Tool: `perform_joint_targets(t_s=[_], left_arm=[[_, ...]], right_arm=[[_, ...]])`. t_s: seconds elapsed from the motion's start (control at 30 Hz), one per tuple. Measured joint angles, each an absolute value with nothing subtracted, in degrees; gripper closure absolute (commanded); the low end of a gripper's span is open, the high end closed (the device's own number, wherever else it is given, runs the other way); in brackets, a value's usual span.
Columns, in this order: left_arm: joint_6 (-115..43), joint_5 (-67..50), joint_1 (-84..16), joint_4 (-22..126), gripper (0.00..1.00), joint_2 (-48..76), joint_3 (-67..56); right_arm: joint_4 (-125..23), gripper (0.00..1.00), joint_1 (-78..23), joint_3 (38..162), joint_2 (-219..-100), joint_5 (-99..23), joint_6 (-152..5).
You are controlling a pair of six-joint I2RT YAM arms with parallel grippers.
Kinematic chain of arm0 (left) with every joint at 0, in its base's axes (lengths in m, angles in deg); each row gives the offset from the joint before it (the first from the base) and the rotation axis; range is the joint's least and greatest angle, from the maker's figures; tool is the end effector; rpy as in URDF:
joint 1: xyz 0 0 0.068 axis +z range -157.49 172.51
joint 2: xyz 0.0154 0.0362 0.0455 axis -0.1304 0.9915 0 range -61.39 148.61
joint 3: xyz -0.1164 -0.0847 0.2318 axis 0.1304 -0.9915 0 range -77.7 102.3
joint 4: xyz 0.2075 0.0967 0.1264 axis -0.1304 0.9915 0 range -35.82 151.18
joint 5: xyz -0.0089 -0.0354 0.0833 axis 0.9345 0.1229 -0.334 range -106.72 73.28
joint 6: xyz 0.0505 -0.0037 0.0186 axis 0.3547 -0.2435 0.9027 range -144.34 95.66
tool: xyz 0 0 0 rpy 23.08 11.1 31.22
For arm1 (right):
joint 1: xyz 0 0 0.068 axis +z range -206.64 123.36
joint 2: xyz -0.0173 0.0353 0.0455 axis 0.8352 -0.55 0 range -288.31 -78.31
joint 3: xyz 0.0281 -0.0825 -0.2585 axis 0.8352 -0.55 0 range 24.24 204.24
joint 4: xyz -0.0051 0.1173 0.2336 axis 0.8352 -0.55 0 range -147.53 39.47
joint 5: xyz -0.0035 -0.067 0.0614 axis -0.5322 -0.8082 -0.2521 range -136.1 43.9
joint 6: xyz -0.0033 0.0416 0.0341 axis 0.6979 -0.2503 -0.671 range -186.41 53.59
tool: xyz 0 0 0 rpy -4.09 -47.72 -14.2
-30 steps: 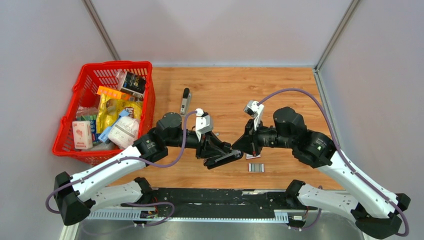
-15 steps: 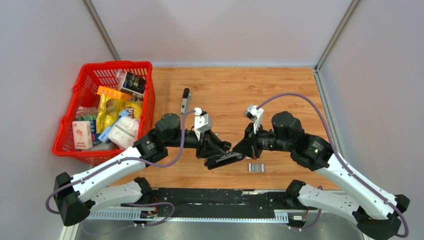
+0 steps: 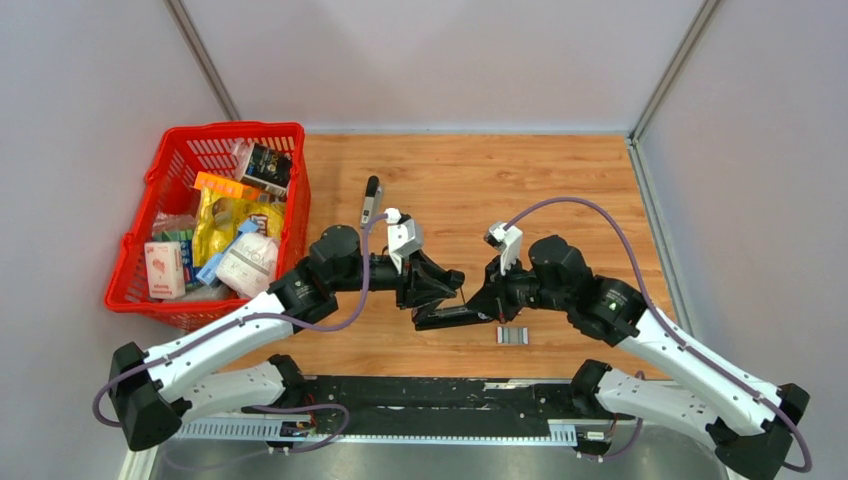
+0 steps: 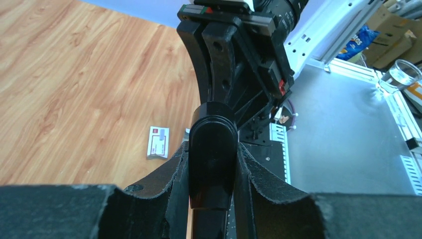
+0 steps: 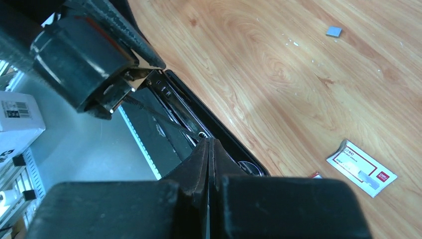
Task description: Unload the staples from the stapler
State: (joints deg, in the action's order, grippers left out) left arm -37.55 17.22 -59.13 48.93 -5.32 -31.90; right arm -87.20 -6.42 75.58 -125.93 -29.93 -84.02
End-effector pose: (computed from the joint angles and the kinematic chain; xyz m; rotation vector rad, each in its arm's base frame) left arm 0.1256 -0.1908 0.3388 1.0437 1.4999 -1.3174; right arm 0.1035 0.1395 0.3255 -0.8097 2.1413 0.9611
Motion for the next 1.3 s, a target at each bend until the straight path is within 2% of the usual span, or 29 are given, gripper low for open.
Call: perform_joint_targets(t_s=[0.87,1.3], left_arm=[[-38.5,4.0,-58.8,45.3,1.00,-4.4,-33.9],[-39.2,-3.5,-58.8,45.0,1.00,-4.7,-35.8]], right_arm=[[-73.0,1.00,-6.1,64.2,-127.5,-46.3,-90.4],[-64.9,1.00,-6.0,62.5,-135.7,-47.8,-93.7]])
